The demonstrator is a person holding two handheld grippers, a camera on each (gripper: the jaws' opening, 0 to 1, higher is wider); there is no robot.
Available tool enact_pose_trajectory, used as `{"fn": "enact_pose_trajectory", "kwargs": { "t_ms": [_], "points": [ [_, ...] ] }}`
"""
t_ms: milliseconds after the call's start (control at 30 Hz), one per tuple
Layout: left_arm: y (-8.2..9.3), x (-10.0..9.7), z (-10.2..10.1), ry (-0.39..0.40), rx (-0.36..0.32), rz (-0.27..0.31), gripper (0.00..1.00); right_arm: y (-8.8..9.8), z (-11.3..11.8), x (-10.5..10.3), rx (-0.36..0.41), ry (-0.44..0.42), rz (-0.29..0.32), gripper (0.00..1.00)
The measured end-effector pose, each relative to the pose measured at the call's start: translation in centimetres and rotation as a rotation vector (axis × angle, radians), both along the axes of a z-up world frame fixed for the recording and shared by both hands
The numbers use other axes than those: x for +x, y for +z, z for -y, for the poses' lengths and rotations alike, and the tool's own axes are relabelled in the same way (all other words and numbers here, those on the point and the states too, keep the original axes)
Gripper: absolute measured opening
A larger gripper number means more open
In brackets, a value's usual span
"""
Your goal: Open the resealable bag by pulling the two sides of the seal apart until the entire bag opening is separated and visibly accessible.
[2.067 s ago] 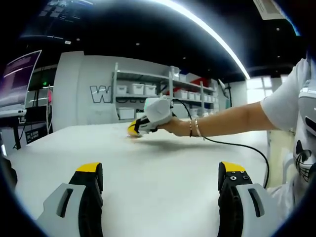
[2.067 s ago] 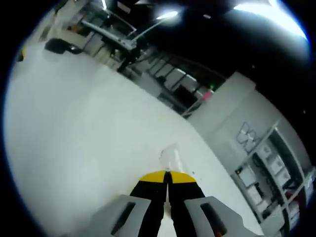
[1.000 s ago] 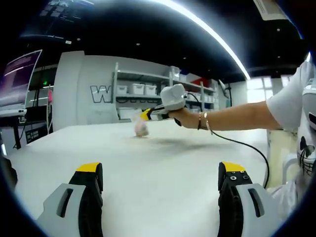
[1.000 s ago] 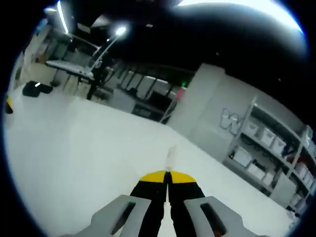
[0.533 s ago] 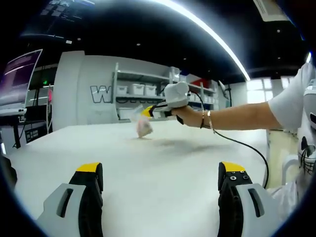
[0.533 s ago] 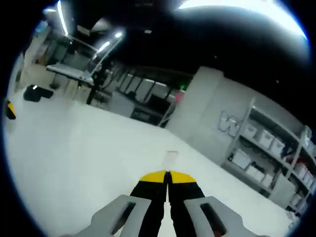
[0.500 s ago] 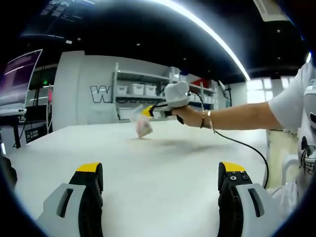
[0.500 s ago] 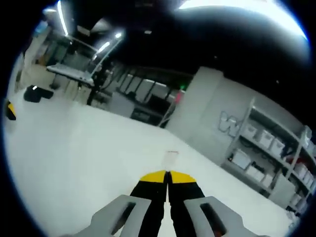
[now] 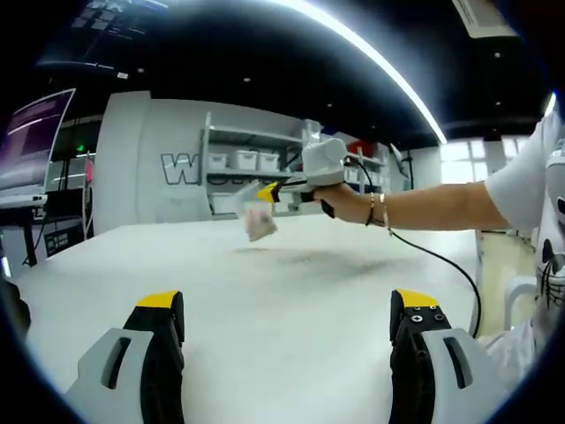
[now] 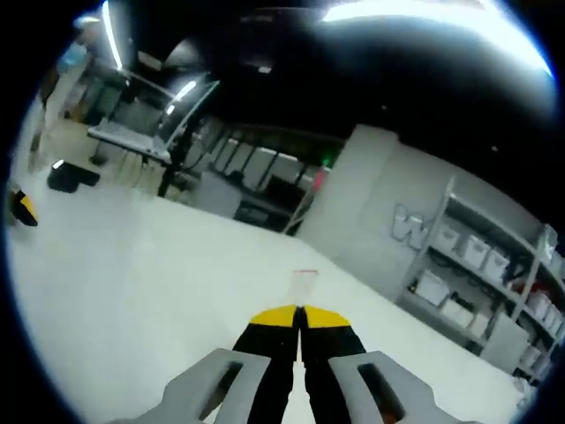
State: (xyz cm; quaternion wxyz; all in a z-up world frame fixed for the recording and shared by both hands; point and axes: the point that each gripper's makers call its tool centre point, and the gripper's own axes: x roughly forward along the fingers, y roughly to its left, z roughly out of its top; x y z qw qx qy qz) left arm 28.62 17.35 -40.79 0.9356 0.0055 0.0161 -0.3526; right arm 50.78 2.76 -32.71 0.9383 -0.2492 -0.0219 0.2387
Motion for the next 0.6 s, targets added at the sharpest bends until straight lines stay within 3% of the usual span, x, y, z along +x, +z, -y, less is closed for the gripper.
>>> {"fn": "enact_pose_trajectory", "kwargs": {
  "t_ms": [433,600],
  "points": [
    [0.0,0.1,-0.1,0.0,0.0,0.001,0.95,0.4,0.6,-0.9,0.026,0.009,0.005,0.0],
    [0.0,0.1,-0.1,0.0,0.003,0.002,0.95,0.6,1.1,-0.4,0.039,0.011,0.003,0.0]
  ]
}}
